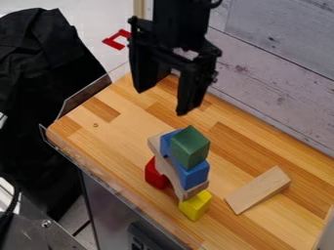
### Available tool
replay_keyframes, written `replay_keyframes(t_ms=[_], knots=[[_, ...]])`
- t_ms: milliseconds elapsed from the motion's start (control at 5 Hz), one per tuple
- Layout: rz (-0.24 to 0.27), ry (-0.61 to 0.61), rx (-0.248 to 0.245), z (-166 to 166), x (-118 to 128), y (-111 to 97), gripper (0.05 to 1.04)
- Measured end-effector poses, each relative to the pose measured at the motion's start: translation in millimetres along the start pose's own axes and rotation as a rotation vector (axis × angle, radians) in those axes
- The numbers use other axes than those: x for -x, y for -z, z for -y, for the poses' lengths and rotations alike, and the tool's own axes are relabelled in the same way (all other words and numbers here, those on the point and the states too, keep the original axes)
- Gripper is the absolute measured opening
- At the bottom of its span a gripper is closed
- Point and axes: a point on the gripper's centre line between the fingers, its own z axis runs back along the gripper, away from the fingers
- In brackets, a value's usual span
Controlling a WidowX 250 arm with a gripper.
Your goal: Move the green cube to the middle of the table
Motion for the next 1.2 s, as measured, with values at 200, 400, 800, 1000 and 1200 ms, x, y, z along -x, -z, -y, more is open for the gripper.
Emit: replay_keyframes(t_ms=[200, 400, 800, 1000, 1200], knots=[[-0.019, 0.028, -0.002, 10.3, 4.4, 6.1, 1.001], [-0.041, 0.047, -0.004, 19.5, 5.2, 15.3, 1.001], [-0.078, 0.054, -0.011, 27.3, -0.5, 30.6, 1.001], [-0.085, 0.054, -0.010, 27.2, -3.1, 35.0, 1.001], [-0.098, 0.044, -0.003, 25.3, -4.6, 40.1, 1.001]])
